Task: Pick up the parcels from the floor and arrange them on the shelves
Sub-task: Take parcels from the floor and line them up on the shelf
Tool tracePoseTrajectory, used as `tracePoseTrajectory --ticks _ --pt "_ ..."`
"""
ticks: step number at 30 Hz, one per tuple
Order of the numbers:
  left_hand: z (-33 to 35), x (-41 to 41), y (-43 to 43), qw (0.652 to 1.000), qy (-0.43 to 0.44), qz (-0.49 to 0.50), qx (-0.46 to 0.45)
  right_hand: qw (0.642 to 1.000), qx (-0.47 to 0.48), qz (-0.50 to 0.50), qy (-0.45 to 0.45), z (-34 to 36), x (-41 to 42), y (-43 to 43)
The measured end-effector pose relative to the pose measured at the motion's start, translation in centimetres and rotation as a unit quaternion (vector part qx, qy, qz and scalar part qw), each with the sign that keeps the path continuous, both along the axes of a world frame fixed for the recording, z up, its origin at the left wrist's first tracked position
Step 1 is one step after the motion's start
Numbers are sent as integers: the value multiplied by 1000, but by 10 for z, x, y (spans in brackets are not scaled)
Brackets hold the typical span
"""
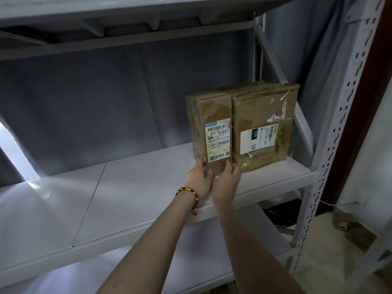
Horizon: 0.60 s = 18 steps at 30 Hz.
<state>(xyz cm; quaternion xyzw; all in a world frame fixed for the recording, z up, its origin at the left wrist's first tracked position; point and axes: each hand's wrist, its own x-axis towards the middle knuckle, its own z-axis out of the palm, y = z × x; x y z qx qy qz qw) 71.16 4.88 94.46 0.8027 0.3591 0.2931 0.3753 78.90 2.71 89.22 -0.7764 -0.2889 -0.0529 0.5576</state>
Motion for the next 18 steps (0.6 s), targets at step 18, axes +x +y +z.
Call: tracePoseTrajectory --ticks 18 --pt "26 22 -1 996 -54 63 43 994 92 -35 -49 2 -5 -11"
